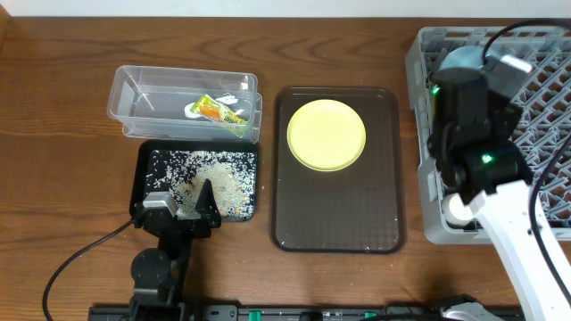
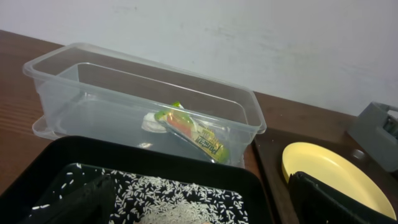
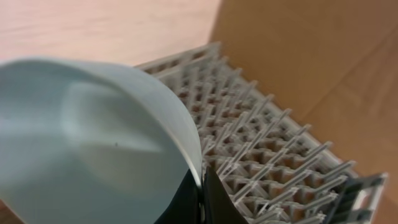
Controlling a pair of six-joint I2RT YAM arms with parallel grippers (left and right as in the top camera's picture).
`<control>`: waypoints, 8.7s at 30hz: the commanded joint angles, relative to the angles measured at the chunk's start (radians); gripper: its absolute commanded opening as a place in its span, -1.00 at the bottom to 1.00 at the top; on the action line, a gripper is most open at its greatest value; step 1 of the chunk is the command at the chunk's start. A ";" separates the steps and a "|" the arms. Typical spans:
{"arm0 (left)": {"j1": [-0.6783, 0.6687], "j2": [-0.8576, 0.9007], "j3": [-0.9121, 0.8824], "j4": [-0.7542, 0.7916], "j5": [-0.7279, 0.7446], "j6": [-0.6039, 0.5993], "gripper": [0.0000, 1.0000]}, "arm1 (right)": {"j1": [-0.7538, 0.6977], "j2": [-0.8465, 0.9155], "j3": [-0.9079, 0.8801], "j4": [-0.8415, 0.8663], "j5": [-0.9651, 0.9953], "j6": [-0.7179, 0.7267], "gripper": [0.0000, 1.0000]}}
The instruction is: Sort waste into correct bins and load items into the dishwasher rack
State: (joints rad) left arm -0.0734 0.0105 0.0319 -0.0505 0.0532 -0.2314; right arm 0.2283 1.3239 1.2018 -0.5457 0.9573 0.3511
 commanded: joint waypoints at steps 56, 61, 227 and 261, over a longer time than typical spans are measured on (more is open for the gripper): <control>0.005 -0.006 -0.028 -0.014 -0.001 0.010 0.82 | -0.100 0.476 0.000 0.260 -0.047 -0.378 -0.97; 0.005 -0.006 -0.028 -0.014 -0.001 0.010 0.82 | -0.035 0.475 0.001 0.148 -0.047 -0.280 -0.71; 0.005 -0.006 -0.028 -0.014 -0.001 0.010 0.82 | 0.145 -1.053 -0.782 0.177 -1.148 -0.428 0.99; 0.005 -0.006 -0.028 -0.014 -0.001 0.010 0.82 | 0.098 -1.317 -1.196 0.490 -1.149 -0.427 0.98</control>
State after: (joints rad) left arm -0.0734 0.0105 0.0319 -0.0502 0.0532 -0.2310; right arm 0.3370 0.0120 0.0078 -0.0521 -0.2005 -0.0635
